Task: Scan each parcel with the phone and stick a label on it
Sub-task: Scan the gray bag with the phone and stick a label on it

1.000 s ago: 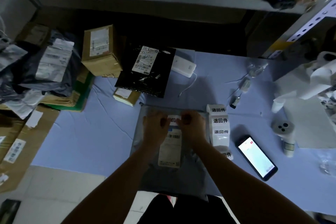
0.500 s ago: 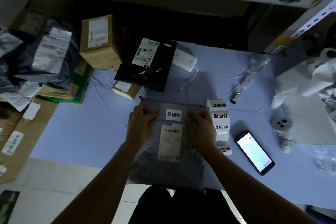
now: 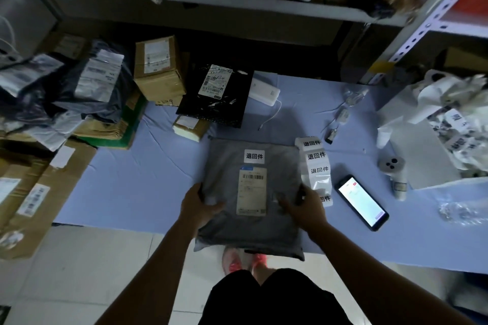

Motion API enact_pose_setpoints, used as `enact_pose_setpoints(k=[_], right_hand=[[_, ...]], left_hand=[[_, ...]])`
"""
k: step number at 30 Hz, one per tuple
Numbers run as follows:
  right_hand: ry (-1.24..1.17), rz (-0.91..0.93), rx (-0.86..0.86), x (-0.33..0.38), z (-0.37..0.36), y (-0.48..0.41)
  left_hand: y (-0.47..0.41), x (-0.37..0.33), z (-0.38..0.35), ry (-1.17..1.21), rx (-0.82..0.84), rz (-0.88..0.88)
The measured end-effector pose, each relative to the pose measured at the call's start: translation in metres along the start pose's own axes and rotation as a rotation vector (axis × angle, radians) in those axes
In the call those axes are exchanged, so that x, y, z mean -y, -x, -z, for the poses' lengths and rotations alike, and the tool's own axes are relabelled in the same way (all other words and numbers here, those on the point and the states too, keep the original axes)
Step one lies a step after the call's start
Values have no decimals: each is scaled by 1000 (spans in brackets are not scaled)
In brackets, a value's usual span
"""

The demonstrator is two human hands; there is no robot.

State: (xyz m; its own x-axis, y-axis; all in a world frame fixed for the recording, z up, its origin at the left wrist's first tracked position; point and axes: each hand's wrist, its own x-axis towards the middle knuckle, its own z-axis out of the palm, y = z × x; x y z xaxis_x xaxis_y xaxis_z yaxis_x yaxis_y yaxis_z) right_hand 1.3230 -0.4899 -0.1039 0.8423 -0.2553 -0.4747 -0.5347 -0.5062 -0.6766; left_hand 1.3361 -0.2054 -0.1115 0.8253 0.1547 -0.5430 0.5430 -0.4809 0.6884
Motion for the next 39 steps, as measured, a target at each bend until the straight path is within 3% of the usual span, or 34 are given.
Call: enact_pose_setpoints(k=[6,10,21,24,39], right_hand=[[-123,36,16,2,7,27],[-168,189,73,10,9,52],[-157,506,346,87,-41,131],[-105,582,404,110,-76,171],[-19,504,617,167,-339,391]], left_hand=[[38,2,9,69,-99,-91],[81,7,32,93,-226,-165],[231,70,120,185,-577,4],[269,107,144,247,-673,36],[416,366,323,442,-818,112]])
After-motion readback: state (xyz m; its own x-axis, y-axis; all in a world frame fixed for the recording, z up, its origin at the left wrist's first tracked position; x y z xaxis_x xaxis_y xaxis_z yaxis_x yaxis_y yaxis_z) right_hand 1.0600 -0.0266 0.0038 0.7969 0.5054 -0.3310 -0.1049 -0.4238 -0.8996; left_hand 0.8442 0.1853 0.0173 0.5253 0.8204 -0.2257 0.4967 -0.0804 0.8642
